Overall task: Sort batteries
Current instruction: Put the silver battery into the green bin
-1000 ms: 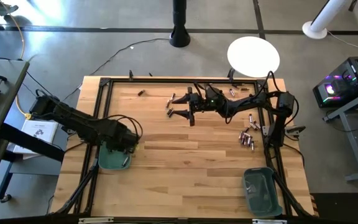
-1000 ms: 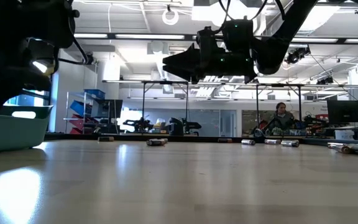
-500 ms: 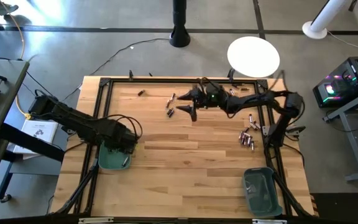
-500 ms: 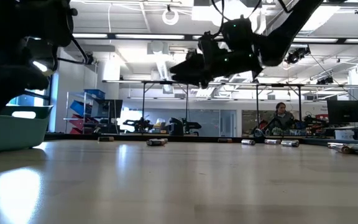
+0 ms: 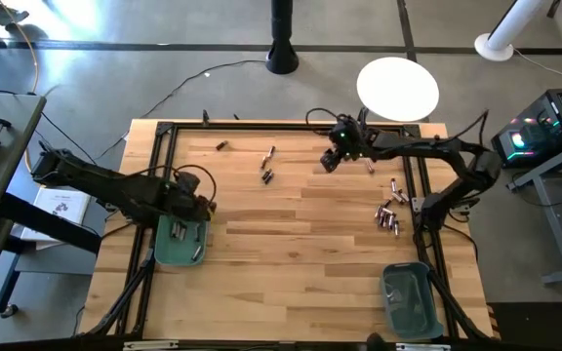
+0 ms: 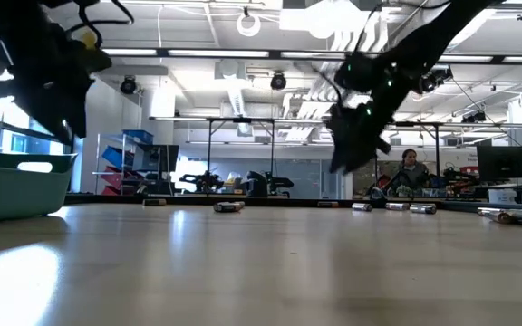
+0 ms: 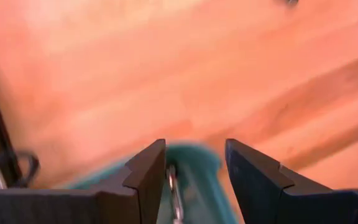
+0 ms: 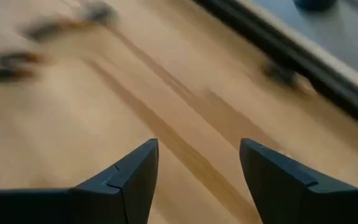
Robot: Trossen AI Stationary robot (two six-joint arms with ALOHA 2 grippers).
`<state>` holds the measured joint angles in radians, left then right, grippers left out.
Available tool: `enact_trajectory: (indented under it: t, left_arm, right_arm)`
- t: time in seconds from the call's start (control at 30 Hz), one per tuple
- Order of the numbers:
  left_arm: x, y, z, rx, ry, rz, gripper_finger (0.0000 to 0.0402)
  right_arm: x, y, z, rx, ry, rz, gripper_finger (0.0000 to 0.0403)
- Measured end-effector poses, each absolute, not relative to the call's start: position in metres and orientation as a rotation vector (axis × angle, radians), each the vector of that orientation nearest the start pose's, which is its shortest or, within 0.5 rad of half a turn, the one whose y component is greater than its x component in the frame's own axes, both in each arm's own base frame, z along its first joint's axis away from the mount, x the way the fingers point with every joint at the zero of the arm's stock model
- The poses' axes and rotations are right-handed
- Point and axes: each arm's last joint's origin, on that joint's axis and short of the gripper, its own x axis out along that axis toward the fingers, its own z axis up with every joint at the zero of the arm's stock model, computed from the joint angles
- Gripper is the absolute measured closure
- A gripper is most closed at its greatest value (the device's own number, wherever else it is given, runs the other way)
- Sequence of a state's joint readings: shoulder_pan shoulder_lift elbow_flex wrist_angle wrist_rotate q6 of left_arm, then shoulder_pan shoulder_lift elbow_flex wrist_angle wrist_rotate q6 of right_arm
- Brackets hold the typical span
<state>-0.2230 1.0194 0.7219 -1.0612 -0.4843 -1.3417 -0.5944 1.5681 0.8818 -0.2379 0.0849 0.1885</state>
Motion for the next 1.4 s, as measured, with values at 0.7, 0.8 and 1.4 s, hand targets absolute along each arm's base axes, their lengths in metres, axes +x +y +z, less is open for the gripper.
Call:
enact_trajectory:
  t: [0.7,0.8,1.4]
  left_arm:
    - [0.155,-0.018,0.227,-0.523,0.782,0.972,0.0241]
    - [0.155,-0.017,0.227,-0.515,0.776,0.976,0.0241]
    - [0.155,-0.017,0.227,-0.495,0.779,0.971,0.0241]
  right_arm:
    - [0.232,-0.208,0.147,0.486,1.006,-0.933,0.0183]
    - [0.235,-0.205,0.146,0.502,1.006,-0.893,0.0183]
    - [0.245,-0.199,0.127,0.49,1.077,-0.83,0.0318]
